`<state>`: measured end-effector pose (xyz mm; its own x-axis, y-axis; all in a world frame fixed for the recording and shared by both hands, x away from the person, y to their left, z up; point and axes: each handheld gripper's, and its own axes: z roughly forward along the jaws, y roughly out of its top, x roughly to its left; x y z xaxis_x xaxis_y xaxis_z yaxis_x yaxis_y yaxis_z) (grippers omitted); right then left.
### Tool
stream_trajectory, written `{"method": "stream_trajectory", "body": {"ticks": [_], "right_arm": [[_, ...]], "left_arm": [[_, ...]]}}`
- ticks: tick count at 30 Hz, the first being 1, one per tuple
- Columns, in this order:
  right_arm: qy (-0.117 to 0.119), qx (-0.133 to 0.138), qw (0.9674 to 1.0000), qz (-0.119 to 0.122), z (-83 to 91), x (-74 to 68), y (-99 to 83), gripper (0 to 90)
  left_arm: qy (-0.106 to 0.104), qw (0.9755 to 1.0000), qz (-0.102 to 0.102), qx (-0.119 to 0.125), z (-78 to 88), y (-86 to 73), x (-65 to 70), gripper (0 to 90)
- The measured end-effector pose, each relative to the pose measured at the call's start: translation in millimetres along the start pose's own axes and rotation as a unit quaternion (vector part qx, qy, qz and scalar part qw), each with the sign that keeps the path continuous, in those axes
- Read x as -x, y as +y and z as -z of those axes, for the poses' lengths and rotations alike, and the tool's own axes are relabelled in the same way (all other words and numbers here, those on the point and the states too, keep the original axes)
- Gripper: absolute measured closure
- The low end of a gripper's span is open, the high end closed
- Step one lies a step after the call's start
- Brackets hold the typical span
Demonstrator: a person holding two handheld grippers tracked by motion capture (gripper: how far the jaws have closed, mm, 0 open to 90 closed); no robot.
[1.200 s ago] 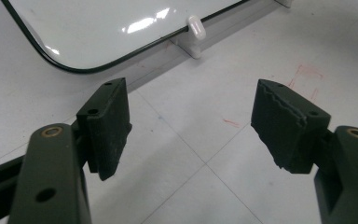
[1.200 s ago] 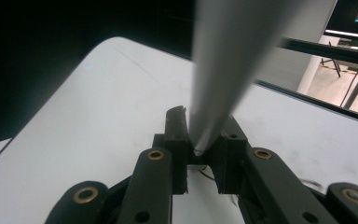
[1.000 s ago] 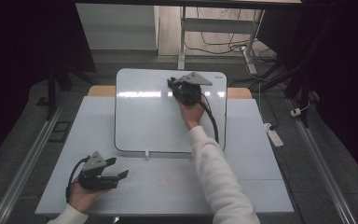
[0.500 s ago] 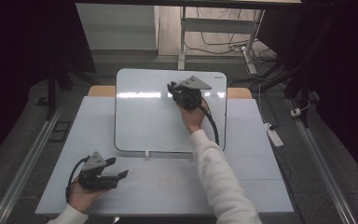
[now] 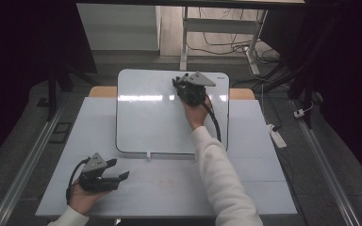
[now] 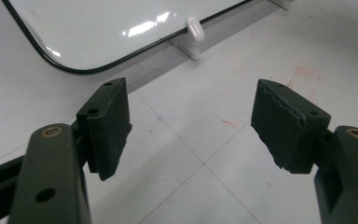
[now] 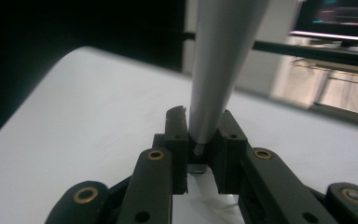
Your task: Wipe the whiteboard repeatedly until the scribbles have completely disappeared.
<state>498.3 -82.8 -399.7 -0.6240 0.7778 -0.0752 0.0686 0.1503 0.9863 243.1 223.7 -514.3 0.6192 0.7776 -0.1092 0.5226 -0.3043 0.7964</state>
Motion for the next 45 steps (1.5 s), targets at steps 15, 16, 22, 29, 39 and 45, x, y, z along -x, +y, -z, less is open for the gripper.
{"method": "stream_trajectory", "body": {"ticks": [15,16,22,29,39,45], "right_arm": [[-0.015,0.006,0.9994,-0.030,9.9,10.2,-2.0,77.7],[-0.015,0.008,0.9995,-0.026,10.1,8.3,-2.7,77.8],[0.052,-0.011,0.9986,0.010,-9.9,-40.0,-14.4,77.8],[0.003,0.007,0.9999,-0.011,0.0,-15.3,-7.8,77.8],[0.011,0.008,0.9999,0.002,-3.7,-20.8,-10.1,77.8],[0.036,0.003,0.9990,0.026,-9.8,-38.6,-14.8,77.8]], "left_arm": [[-0.001,1.0000,-0.003,0.002,1.1,0.0,0.2,28.6],[-0.002,1.0000,-0.002,0.001,0.8,0.1,-0.5,28.7],[-0.002,1.0000,-0.004,-0.001,-1.1,0.9,0.3,28.6],[0.001,1.0000,-0.002,0.004,2.9,-0.6,-0.9,28.7],[0.000,1.0000,-0.003,0.003,1.8,-0.1,0.6,28.6],[-0.001,1.0000,-0.001,0.001,0.3,0.3,-0.8,28.6]]}}
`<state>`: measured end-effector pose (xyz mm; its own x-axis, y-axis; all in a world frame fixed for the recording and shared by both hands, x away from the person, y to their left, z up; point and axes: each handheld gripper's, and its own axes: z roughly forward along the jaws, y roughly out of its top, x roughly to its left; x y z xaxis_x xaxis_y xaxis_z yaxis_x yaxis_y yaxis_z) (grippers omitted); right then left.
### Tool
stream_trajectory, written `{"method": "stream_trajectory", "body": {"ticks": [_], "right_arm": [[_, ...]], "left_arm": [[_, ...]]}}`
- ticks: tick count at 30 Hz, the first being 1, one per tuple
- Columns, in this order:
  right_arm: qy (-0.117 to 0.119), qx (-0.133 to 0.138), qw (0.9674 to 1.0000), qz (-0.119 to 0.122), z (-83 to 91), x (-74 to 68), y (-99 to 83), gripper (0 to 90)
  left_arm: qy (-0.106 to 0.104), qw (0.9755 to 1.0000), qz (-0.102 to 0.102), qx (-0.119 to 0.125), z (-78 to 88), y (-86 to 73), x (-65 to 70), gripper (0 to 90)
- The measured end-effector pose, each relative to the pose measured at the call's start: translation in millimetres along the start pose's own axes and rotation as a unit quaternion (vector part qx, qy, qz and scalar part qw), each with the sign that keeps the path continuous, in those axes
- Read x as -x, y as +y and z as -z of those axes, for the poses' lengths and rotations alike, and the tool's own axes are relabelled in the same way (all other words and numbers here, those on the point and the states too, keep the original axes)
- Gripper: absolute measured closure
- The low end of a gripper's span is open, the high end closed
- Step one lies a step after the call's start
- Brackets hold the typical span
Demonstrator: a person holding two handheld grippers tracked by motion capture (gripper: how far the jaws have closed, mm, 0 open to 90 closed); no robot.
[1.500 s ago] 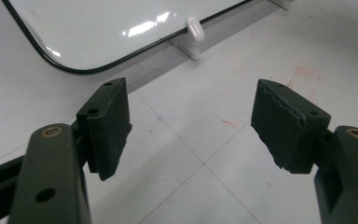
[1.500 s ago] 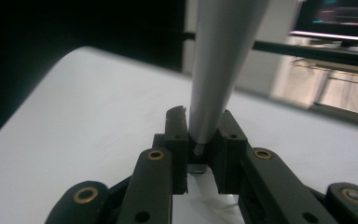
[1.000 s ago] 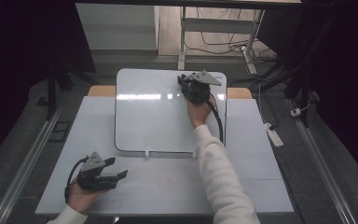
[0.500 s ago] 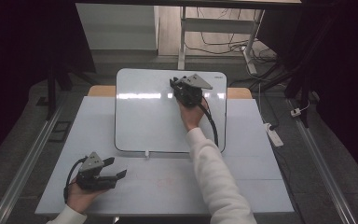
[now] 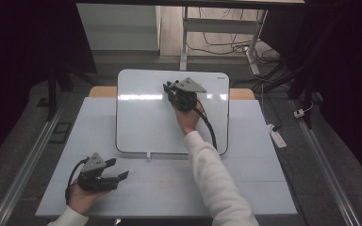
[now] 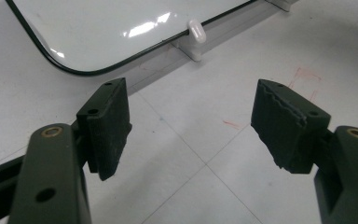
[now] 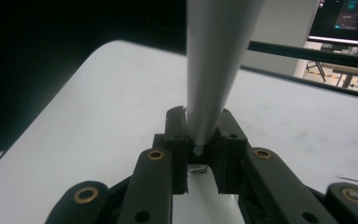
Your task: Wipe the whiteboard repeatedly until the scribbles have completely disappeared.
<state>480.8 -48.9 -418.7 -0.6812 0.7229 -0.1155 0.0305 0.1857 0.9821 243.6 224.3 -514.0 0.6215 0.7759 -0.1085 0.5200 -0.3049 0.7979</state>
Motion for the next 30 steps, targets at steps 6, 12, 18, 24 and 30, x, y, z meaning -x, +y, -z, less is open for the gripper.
{"method": "stream_trajectory", "body": {"ticks": [6,12,18,24,30], "right_arm": [[-0.054,0.018,0.9978,-0.033,20.0,31.8,3.9,77.8],[-0.077,0.034,0.9945,-0.061,41.0,53.8,-5.6,77.8],[-0.048,0.012,0.9987,-0.013,35.4,30.5,-9.9,77.8],[-0.076,0.029,0.9959,-0.042,43.8,45.8,-9.1,77.8],[-0.034,0.007,0.9994,0.001,21.2,11.0,-9.7,77.8]], "left_arm": [[0.001,1.0000,-0.001,0.001,0.9,-0.4,-0.2,28.7],[0.001,1.0000,0.000,-0.001,0.2,-0.2,-0.8,28.6],[0.002,1.0000,-0.001,-0.005,-2.0,0.2,-0.6,28.6],[0.004,1.0000,0.003,0.001,0.6,-0.7,-1.8,28.6],[0.004,1.0000,0.000,-0.001,-0.6,0.0,-0.4,28.6]]}}
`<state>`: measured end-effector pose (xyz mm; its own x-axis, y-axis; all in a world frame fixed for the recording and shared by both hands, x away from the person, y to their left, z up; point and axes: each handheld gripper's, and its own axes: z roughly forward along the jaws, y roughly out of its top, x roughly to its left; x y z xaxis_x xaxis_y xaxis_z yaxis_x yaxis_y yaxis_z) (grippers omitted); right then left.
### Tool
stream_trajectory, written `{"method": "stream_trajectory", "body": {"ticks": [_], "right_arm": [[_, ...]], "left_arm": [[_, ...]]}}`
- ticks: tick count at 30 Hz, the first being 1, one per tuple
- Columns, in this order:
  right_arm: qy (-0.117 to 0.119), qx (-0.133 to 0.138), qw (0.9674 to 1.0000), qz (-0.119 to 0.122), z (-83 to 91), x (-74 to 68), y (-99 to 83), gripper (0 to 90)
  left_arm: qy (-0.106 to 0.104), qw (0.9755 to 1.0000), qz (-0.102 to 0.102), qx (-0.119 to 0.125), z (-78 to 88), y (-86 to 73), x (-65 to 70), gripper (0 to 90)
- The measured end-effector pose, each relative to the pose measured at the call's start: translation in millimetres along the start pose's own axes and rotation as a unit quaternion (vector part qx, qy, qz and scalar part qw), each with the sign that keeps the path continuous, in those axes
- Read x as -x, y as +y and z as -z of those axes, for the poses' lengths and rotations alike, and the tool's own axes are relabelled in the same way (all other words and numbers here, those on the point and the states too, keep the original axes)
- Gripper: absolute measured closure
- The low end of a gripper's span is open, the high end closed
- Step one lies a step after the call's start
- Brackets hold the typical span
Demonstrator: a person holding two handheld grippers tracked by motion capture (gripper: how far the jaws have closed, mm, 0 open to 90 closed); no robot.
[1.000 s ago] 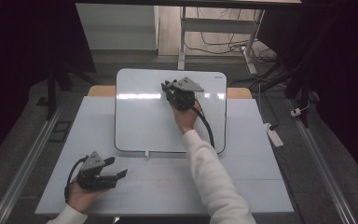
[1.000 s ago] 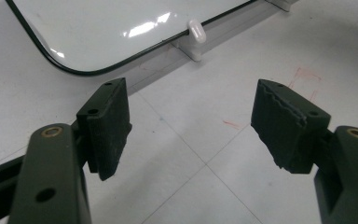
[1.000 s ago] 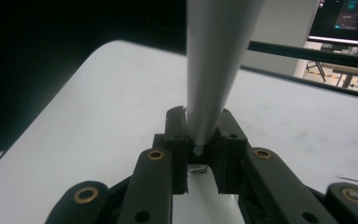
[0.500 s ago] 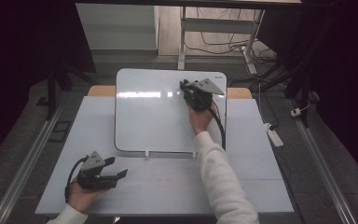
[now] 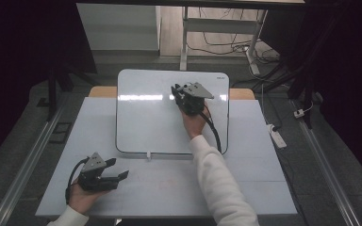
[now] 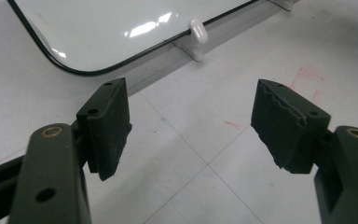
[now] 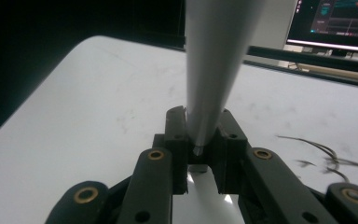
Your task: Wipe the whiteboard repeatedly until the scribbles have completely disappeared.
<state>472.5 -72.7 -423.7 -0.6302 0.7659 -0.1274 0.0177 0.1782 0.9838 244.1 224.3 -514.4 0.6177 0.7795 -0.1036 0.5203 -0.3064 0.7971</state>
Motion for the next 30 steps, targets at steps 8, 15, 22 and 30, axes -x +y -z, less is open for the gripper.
{"method": "stream_trajectory", "body": {"ticks": [8,15,22,30], "right_arm": [[-0.018,0.004,0.9995,-0.025,9.4,20.2,3.0,77.8],[-0.037,0.010,0.9990,-0.024,6.7,26.9,6.5,77.8],[-0.008,0.000,1.0000,-0.001,2.6,8.2,1.4,77.8],[-0.056,0.014,0.9975,-0.042,26.9,47.9,1.9,77.8]], "left_arm": [[-0.001,1.0000,0.002,0.002,1.7,-0.1,-0.5,28.7],[0.000,1.0000,-0.001,0.002,1.6,-0.4,1.2,28.6],[-0.002,1.0000,0.000,-0.001,-0.4,-0.1,-0.9,28.6],[0.001,1.0000,0.003,0.002,1.1,-0.6,-1.8,28.6]]}}
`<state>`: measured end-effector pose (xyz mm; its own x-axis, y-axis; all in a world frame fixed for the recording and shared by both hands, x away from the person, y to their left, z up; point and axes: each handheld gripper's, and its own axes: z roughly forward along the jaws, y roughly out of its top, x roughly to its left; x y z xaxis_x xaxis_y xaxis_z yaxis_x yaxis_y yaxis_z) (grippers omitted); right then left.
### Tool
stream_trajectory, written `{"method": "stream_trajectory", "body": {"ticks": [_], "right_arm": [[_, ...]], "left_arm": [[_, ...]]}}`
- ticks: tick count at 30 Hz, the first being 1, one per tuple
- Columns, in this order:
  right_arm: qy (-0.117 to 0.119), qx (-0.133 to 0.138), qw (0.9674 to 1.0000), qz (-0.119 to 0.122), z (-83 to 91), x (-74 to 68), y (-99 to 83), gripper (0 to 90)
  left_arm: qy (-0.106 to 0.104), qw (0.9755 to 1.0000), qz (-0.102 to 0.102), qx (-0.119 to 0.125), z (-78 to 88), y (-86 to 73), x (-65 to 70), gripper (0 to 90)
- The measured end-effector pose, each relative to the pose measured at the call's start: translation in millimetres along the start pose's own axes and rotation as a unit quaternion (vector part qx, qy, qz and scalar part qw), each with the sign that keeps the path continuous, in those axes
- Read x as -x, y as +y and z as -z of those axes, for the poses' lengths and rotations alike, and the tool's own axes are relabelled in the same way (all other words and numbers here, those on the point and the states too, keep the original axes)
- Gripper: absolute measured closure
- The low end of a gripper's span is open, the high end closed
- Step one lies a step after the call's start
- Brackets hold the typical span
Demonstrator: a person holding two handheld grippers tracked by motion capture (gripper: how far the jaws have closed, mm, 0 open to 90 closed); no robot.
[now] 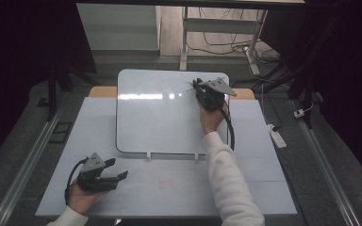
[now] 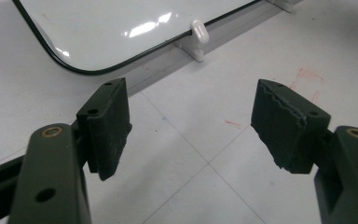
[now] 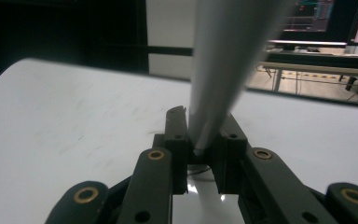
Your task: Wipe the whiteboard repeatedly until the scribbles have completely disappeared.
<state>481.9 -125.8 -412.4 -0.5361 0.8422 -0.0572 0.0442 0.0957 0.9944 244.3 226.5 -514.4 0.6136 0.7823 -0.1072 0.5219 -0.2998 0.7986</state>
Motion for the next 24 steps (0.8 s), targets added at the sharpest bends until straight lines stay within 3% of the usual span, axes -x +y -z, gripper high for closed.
{"method": "stream_trajectory", "body": {"ticks": [3,4,5,6,7,10,12,14,16,17,20,22,24], "right_arm": [[0.040,-0.017,0.9981,0.045,-4.6,-24.7,-6.9,77.8],[0.039,-0.018,0.9975,0.055,-4.1,-26.6,-7.6,77.8],[0.038,-0.019,0.9977,0.052,-2.8,-22.3,-6.7,77.8],[0.001,-0.011,0.9993,0.034,3.7,-2.2,-3.4,77.8],[0.001,-0.011,0.9993,0.034,3.7,-2.2,-3.4,77.8],[-0.028,0.001,0.9996,0.000,14.2,23.4,-0.9,77.8],[-0.022,0.001,0.9998,-0.004,14.0,18.5,-2.7,77.7],[0.006,-0.006,0.9998,0.019,9.0,2.0,-6.7,77.8],[0.011,-0.013,0.9985,0.052,5.9,-8.7,-8.2,77.8],[0.012,-0.012,0.9987,0.047,6.3,-5.0,-7.0,77.8],[-0.023,0.004,0.9997,0.005,10.0,22.9,-0.1,77.8],[-0.031,0.009,0.9994,-0.015,10.1,34.6,5.2,77.8],[-0.022,0.005,0.9998,0.004,6.4,27.7,6.4,77.8]], "left_arm": [[0.000,1.0000,-0.002,-0.003,-1.2,0.3,-0.2,28.6],[0.000,1.0000,-0.002,-0.004,-1.3,0.2,-0.1,28.6],[0.000,1.0000,-0.002,-0.004,-0.9,0.0,0.1,28.6],[0.000,1.0000,-0.002,-0.002,-0.6,-0.2,0.5,28.6],[0.000,1.0000,-0.003,-0.002,0.3,-0.3,0.6,28.6],[0.000,1.0000,0.000,0.000,1.1,-0.4,0.2,28.6],[0.001,1.0000,0.001,-0.001,0.3,-0.1,-0.5,28.6],[0.000,1.0000,-0.001,-0.002,-0.6,0.4,-0.4,28.6],[0.000,1.0000,-0.001,-0.003,-0.9,0.5,0.2,28.6],[0.000,1.0000,-0.002,-0.002,-0.5,0.3,0.6,28.6],[0.002,1.0000,-0.002,0.001,1.7,-0.2,1.4,28.6],[0.002,1.0000,0.000,0.002,2.0,-0.2,1.0,28.6],[0.001,1.0000,0.000,0.002,1.5,-0.1,-0.2,28.6]]}}
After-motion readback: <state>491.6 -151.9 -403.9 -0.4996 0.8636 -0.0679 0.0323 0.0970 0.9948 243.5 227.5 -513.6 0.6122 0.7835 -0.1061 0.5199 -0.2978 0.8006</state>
